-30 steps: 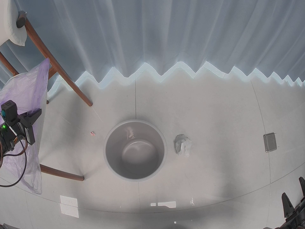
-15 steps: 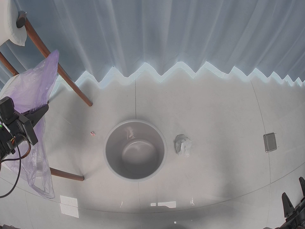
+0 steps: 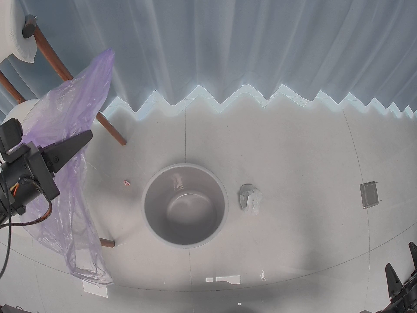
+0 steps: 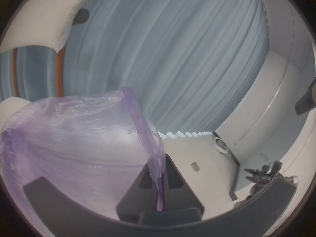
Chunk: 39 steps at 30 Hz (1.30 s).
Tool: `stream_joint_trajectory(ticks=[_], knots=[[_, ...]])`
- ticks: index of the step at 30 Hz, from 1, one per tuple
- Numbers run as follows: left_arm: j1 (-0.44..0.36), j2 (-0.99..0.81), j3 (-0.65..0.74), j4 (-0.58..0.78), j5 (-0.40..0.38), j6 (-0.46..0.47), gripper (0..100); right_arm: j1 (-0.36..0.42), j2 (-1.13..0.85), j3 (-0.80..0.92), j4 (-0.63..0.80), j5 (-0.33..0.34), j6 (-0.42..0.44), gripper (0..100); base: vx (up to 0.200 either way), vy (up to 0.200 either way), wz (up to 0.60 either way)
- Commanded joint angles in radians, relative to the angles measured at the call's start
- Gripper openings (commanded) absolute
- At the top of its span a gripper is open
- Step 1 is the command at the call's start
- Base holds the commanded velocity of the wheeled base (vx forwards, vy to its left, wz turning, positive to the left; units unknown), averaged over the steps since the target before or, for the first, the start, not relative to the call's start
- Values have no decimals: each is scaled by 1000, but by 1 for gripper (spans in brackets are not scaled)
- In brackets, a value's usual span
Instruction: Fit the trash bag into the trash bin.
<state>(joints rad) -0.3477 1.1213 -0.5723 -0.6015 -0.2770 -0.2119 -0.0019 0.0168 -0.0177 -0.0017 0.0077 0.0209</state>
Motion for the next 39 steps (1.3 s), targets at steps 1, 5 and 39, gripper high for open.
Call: stream_joint_trajectory(ticks=[1,5,39], knots=[[-109,6,-38,6,2,-43,0,-1,-15,18,0,0,1,100,0,0,0],[-218,29,-38,-1,-4,-64,0,-1,-15,18,0,-2,5,100,0,0,0],[-379,226,-115,-4,1,-63,0,-1,-15,18,-1,-6,13,100,0,0,0]])
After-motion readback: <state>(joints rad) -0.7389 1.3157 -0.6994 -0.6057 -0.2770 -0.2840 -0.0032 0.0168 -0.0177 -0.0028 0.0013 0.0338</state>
